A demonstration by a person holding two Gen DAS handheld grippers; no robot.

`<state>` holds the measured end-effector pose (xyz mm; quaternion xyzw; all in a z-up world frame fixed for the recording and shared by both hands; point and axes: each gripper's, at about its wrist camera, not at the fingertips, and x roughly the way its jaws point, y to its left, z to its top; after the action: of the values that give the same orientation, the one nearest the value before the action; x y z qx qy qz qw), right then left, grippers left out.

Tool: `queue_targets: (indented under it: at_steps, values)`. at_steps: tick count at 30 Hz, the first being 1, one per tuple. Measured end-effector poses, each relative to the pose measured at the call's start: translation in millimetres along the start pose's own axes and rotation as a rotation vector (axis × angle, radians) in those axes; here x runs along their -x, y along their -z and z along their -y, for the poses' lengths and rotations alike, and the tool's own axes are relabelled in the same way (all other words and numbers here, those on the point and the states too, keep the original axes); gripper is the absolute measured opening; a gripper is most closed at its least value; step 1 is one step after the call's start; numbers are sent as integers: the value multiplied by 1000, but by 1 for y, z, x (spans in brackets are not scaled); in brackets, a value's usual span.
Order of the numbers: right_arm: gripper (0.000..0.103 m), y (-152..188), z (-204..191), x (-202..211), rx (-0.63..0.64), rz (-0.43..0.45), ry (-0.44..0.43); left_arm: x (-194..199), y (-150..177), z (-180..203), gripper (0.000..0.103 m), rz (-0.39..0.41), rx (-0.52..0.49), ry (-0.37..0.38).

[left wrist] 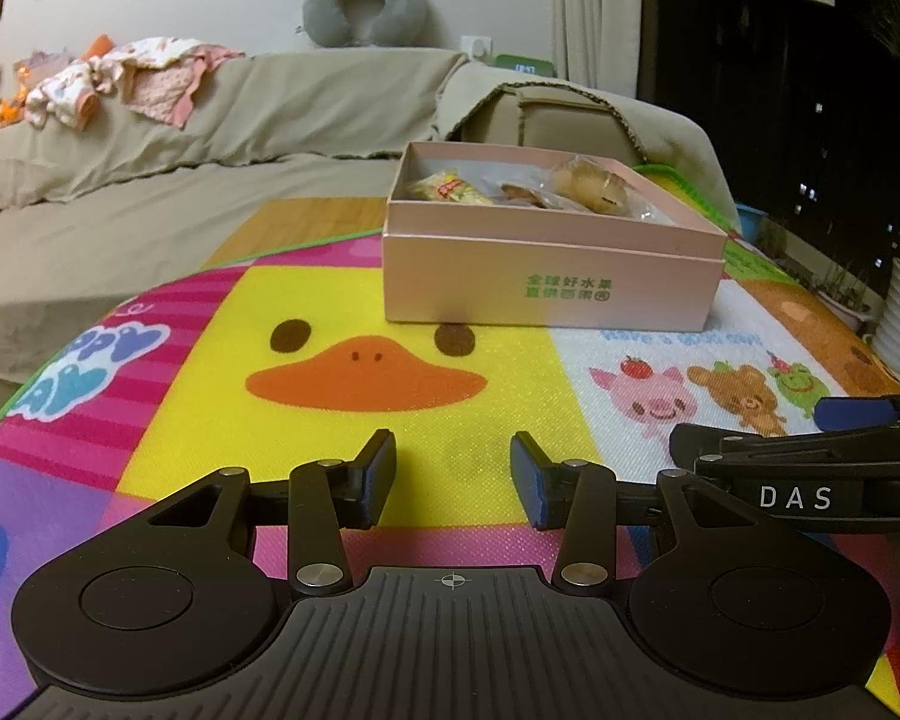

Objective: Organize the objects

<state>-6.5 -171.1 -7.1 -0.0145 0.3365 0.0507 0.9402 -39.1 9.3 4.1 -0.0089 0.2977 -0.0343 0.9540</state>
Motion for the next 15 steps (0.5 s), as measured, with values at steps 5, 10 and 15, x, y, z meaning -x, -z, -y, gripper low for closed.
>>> queue_targets:
  at_steps: [5,10,15]
  values:
    - [103,0,0,0,0,0,0,0,0,0,46,0,2,2]
    - [103,0,0,0,0,0,0,0,0,-1,46,1,11,8]
    - [103,0,0,0,0,0,0,-1,0,-2,46,2,18,12]
